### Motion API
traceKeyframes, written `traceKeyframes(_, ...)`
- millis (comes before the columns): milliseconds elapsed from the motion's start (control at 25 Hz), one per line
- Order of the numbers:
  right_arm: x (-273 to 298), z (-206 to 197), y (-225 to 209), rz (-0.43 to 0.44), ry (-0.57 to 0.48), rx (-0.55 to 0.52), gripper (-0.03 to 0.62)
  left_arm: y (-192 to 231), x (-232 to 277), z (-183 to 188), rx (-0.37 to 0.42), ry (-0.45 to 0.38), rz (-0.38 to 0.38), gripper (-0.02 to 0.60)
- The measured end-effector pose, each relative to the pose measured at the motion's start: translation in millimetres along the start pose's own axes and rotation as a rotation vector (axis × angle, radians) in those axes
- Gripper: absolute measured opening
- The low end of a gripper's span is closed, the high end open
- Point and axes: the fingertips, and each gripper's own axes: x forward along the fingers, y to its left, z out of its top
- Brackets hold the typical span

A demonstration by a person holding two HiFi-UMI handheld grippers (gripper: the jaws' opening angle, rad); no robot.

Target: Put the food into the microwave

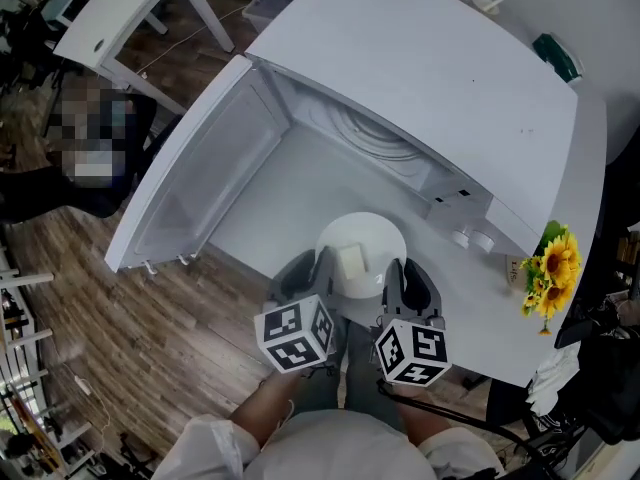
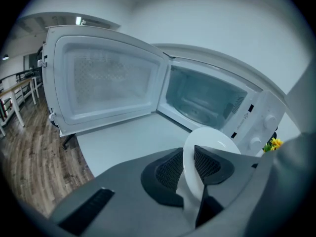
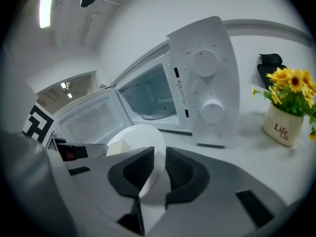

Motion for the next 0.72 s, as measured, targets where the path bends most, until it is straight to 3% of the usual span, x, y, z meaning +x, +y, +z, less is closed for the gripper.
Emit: traceKeyframes(720,65.9,51.3,33.9,-0.031,-0.101,0.000,0.077,22.2,55.2,72.0,-0.019,-0.049,-0.063,0.414)
